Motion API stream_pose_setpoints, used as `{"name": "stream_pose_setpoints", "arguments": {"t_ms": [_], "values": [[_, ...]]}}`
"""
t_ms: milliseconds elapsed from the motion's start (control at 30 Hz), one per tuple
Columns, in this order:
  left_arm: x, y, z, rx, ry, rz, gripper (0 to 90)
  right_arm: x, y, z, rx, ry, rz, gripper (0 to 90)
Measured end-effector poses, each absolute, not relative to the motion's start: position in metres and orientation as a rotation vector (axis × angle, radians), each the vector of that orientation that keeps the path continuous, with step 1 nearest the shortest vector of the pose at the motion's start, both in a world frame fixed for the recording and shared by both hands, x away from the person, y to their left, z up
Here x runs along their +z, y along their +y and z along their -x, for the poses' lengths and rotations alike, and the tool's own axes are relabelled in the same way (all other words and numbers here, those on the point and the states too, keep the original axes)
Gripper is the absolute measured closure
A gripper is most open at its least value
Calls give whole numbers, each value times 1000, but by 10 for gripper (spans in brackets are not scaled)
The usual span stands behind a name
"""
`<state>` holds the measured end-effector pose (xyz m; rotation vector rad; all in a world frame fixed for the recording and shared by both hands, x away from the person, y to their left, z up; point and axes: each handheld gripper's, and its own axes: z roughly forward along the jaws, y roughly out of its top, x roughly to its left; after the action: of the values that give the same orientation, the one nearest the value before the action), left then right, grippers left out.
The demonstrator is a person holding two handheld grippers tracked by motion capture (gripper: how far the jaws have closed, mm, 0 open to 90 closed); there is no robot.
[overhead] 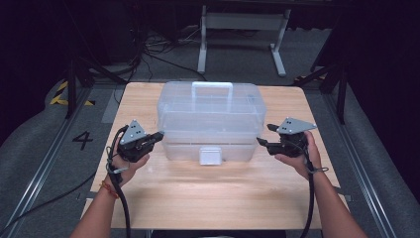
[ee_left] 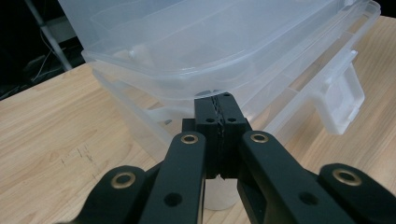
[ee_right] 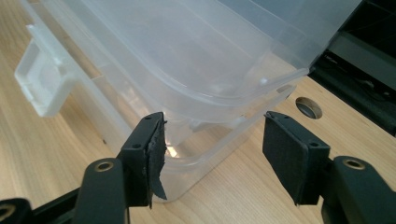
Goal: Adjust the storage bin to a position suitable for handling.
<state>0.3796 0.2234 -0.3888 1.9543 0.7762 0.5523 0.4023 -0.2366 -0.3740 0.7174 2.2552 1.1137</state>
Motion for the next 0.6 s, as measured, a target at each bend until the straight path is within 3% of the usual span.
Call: {"name": "stream_pose_setpoints", "arguments": {"t_ms": [600], "values": [[-386,225,-380,553,768,-1946,885,-376,-239,-404,1160,2143,-739,425]]}}
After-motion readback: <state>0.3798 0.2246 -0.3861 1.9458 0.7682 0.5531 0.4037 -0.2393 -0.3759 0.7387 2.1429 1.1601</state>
